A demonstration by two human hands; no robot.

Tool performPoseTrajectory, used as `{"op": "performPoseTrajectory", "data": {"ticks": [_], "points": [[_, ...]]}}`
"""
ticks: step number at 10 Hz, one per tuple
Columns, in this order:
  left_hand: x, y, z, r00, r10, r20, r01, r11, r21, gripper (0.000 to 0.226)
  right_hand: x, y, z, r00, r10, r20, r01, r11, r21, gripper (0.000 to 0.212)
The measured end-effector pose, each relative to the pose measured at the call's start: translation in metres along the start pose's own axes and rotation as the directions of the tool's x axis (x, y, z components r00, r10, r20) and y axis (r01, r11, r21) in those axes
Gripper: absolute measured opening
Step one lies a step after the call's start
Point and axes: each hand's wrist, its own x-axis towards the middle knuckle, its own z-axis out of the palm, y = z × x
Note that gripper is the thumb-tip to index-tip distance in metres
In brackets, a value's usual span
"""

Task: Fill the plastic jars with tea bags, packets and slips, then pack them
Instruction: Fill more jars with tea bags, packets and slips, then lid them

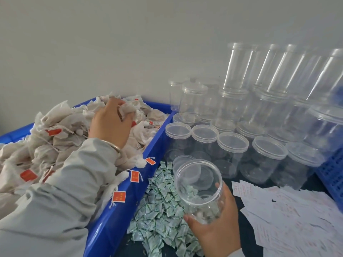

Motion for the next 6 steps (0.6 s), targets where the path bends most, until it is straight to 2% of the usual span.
{"op": "performPoseTrajectory", "data": {"ticks": [1, 2, 3, 4, 5, 6], "points": [[-0.004, 0.021, -0.005, 0.993, -0.118, -0.001, 0.113, 0.951, -0.289, 0.015, -0.003, 0.002, 0.002, 0.998, 0.044, -0.040, -0.046, 0.998, -0.051, 0.109], [-0.013, 0.045, -0.012, 0.904, -0.213, 0.371, 0.427, 0.502, -0.752, 0.005, 0.000, 0.007, 0.002, 0.998, 0.058, -0.018, -0.058, 0.998, -0.032, 0.110], [-0.029, 0.062, -0.017, 0.832, -0.008, 0.555, 0.520, 0.360, -0.774, 0.015, 0.012, 0.001, 0.007, 0.999, 0.032, 0.031, -0.033, 0.999, 0.010, 0.144], [-0.047, 0.067, -0.014, 0.767, 0.261, 0.587, 0.320, 0.637, -0.702, 0.025, 0.010, -0.002, 0.002, 0.994, 0.060, 0.088, -0.053, 0.995, -0.079, 0.142], [-0.065, 0.066, -0.004, 0.583, 0.468, 0.664, -0.099, 0.852, -0.514, 0.027, 0.006, 0.012, 0.000, 0.999, 0.035, 0.017, -0.033, 0.993, -0.110, 0.106], [-0.077, 0.063, 0.007, 0.482, 0.552, 0.680, -0.340, 0.833, -0.436, 0.035, 0.007, 0.011, 0.002, 0.999, 0.027, -0.025, -0.032, 0.973, -0.231, 0.104]]}}
